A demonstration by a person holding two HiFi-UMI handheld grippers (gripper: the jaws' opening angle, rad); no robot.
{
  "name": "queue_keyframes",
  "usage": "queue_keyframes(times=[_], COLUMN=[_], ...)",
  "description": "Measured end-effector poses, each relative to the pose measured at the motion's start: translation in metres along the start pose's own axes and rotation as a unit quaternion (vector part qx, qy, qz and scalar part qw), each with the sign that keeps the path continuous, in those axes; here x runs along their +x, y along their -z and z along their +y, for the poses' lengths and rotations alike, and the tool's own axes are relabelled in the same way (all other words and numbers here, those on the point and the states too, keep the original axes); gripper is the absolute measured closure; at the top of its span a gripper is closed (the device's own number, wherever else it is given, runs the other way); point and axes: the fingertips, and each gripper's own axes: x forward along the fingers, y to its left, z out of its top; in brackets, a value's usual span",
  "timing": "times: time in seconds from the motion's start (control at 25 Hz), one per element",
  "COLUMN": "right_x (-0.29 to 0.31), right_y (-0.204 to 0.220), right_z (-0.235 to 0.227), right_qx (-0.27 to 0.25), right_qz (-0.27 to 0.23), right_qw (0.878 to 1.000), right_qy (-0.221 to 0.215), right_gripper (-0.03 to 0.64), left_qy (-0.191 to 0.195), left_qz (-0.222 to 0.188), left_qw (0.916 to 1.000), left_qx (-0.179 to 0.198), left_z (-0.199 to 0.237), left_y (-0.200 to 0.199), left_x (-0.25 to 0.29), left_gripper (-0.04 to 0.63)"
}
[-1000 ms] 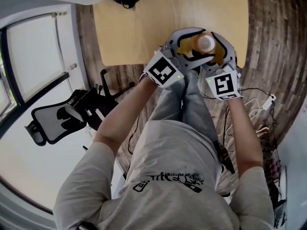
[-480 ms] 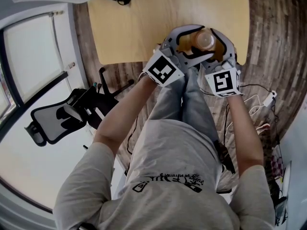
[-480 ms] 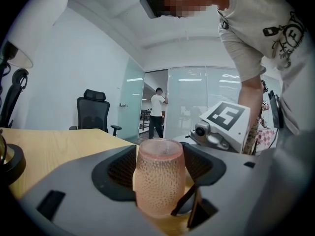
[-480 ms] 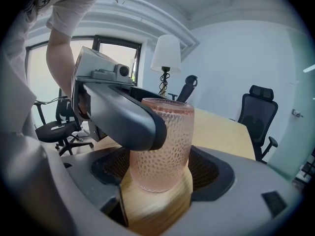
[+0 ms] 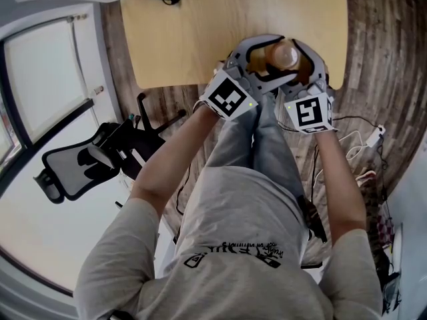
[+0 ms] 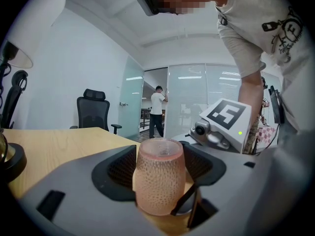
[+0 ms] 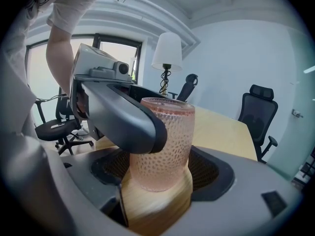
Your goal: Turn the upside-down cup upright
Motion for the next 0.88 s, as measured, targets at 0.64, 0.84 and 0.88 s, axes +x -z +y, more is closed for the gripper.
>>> queue_keyframes(times=[0.64, 0.84, 0.88], right_x=[0.000, -0.005, -0.008], right_y=[0.011, -0.006, -0.012], right_z=[0.007, 0.002, 0.002], right_qx=[0.000, -0.006, -0.009], right_qz=[0.013, -0.011, -0.016], right_qw=[1.000, 1.000, 1.000], right_qy=[0.000, 0.015, 0.017], right_gripper=[0.250, 0.249, 0.249], left_qy=[0.005, -0.005, -0.008], left_qz=[0.004, -0.010, -0.014], left_qw=[0.9999, 0.9999, 0.9999], left_qx=[-0.015, -0.005, -0.001], left_z=[-0.006, 0.001, 0.002], left_y=[0.006, -0.008, -0.014], left_x=[0.001, -0.006, -0.009], left_gripper=[0.294, 0.267, 0.265])
